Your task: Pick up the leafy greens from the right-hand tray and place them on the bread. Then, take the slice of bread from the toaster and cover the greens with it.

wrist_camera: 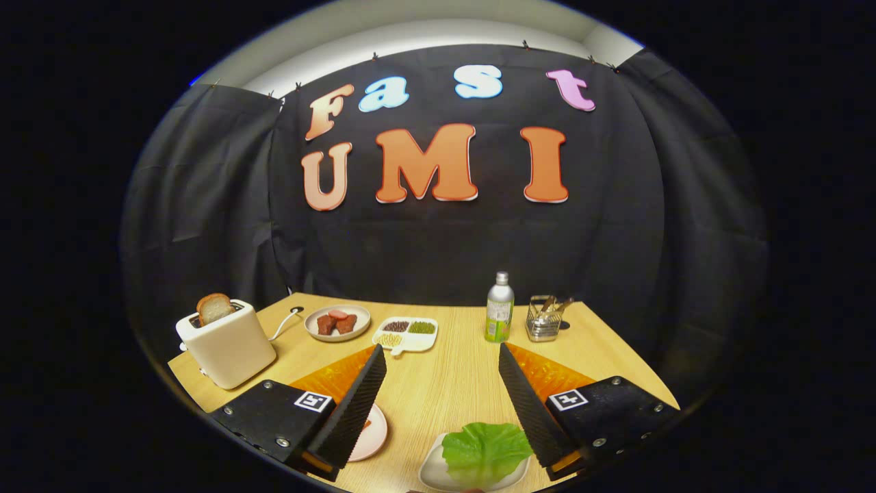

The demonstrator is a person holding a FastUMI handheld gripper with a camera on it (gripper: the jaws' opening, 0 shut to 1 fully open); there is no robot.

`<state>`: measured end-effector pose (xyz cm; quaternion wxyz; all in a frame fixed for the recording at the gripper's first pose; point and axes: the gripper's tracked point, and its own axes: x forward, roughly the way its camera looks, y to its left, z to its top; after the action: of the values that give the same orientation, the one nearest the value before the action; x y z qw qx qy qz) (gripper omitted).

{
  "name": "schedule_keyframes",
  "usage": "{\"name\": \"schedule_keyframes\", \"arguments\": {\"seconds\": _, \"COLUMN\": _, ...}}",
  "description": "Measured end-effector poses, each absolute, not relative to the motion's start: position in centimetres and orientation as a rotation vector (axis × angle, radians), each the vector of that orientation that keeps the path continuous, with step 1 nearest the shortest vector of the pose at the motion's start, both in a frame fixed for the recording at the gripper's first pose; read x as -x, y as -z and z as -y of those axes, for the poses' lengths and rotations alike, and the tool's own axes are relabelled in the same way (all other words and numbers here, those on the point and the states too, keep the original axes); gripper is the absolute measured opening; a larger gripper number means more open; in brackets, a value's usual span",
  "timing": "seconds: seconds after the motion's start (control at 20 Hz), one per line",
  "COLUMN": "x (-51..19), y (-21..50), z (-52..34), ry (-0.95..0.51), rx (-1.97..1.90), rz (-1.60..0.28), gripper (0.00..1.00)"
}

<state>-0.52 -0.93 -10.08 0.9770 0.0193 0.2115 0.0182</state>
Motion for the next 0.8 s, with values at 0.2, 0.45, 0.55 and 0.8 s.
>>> {"name": "schedule_keyframes", "arguments": {"seconds": 0.2, "x": 2.3, "y": 14.9, "z": 0.6, "ry": -0.076, "rx": -0.048, "rz": -0.644, "gripper": 0.99}}
{"name": "schedule_keyframes", "arguments": {"seconds": 0.45, "x": 4.9, "y": 19.6, "z": 1.3, "ry": -0.07, "rx": -0.063, "rz": -0.874, "gripper": 0.98}}
{"name": "schedule_keyframes", "arguments": {"seconds": 0.55, "x": 5.9, "y": 21.1, "z": 1.5, "ry": -0.071, "rx": -0.074, "rz": -0.946, "gripper": 0.97}}
{"name": "schedule_keyframes", "arguments": {"seconds": 0.8, "x": 7.0, "y": 24.9, "z": 2.9, "ry": -0.022, "rx": -0.065, "rz": -1.079, "gripper": 0.97}}
